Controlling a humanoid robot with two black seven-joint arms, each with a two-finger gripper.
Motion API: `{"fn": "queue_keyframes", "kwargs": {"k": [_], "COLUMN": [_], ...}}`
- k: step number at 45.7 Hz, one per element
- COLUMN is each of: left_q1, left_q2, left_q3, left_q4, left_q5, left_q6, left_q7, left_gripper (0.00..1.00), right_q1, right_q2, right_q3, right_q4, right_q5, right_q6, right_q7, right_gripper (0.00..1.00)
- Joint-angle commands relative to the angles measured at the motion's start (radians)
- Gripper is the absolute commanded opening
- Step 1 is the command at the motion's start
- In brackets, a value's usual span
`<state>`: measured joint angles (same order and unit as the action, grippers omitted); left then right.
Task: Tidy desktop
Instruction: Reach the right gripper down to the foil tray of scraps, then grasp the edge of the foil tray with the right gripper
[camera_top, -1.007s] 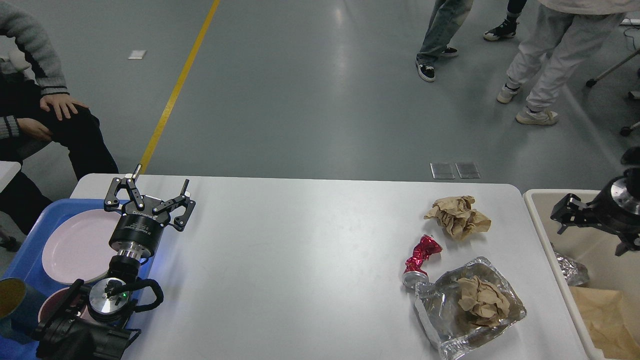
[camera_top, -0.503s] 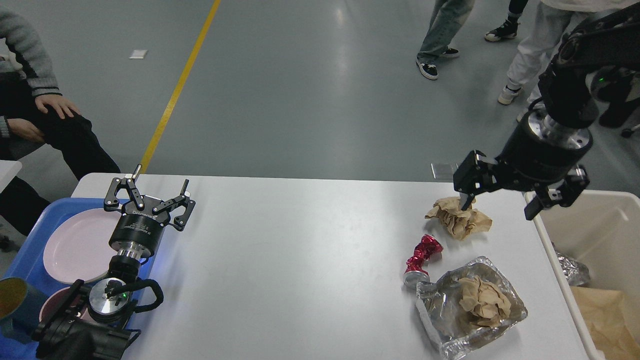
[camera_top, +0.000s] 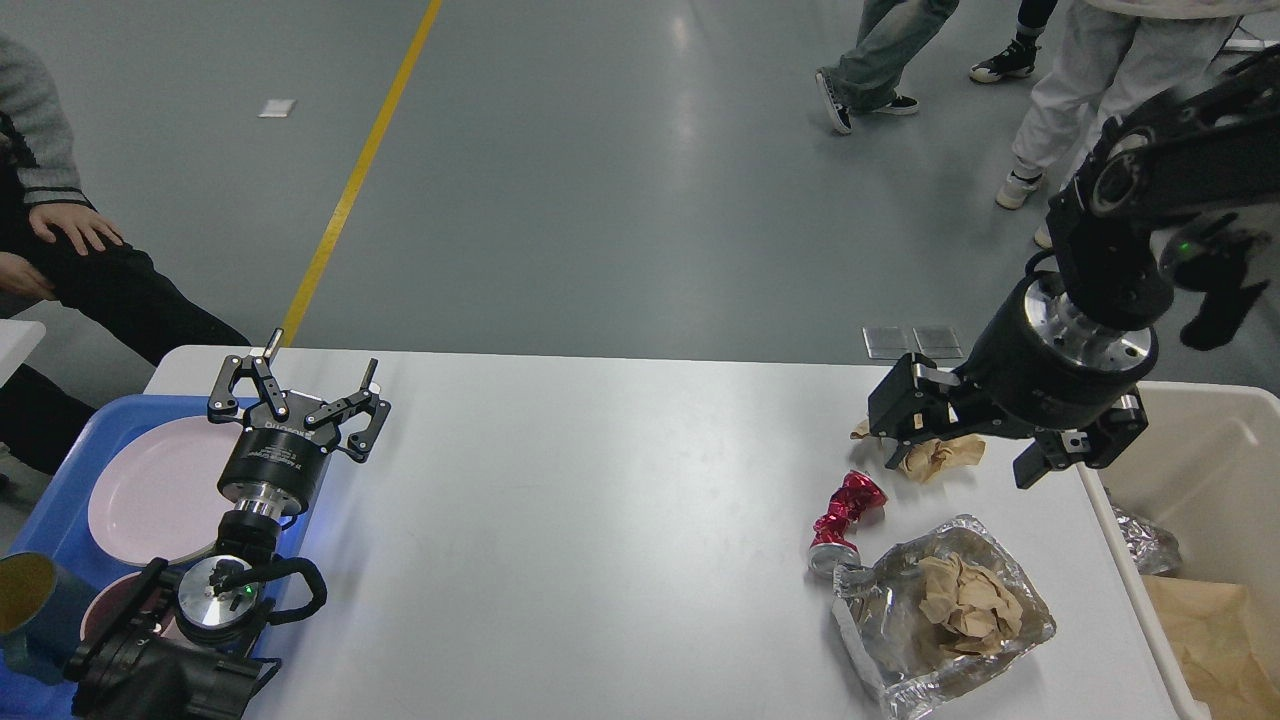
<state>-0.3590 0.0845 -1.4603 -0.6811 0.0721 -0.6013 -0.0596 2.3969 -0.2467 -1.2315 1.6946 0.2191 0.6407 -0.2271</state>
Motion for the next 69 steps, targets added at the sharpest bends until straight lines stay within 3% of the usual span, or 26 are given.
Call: {"fn": "queue_keyframes", "kwargs": {"k": [1,20,29,35,55,59,61,69], "left_q1": [0.0,0.0,0.0,0.0,0.0,0.0,0.0,0.0], "left_q2": [0.0,0.0,0.0,0.0,0.0,0.0,0.0,0.0], "left_q3": [0.0,0.0,0.0,0.0,0.0,0.0,0.0,0.0], "left_q4": [0.0,0.0,0.0,0.0,0.0,0.0,0.0,0.0], "left_q5": [0.0,0.0,0.0,0.0,0.0,0.0,0.0,0.0], "left_q6": [0.0,-0.002,-0.002,-0.003,-0.003,-0.003,-0.003,-0.003], "left_q7": [0.0,0.0,0.0,0.0,0.001,0.0,0.001,0.001], "left_gripper": [0.97,0.97,0.97,0.97,0.97,0.97,0.97,0.97], "right_q1": [-0.085,-0.553,-0.791,-0.913,-1.176,-1.188,-1.193,-1.197], "right_q2": [-0.023,-0.135,-0.235,-0.272,-0.266,-0.25,-0.249,-0.249], "right_q3": [0.003,0.167,0.185,0.27,0.418,0.42,0.42,0.422], "right_q4": [-0.004,-0.039,-0.073,-0.093,-0.302,-0.319,-0.323,-0.325], "right_q5": [0.002,0.025,0.04,0.106,0.121,0.121,0.123,0.132], "right_q6": [-0.041,-0.271,-0.555,-0.677,-0.704,-0.707,-0.705,-0.697], "right_q7": [-0.001,-0.008,-0.006,-0.006,-0.002,-0.003,-0.003,-0.003], "right_gripper": [0.96,1.0,1.0,0.93,0.94,0.88,0.79,0.28]}}
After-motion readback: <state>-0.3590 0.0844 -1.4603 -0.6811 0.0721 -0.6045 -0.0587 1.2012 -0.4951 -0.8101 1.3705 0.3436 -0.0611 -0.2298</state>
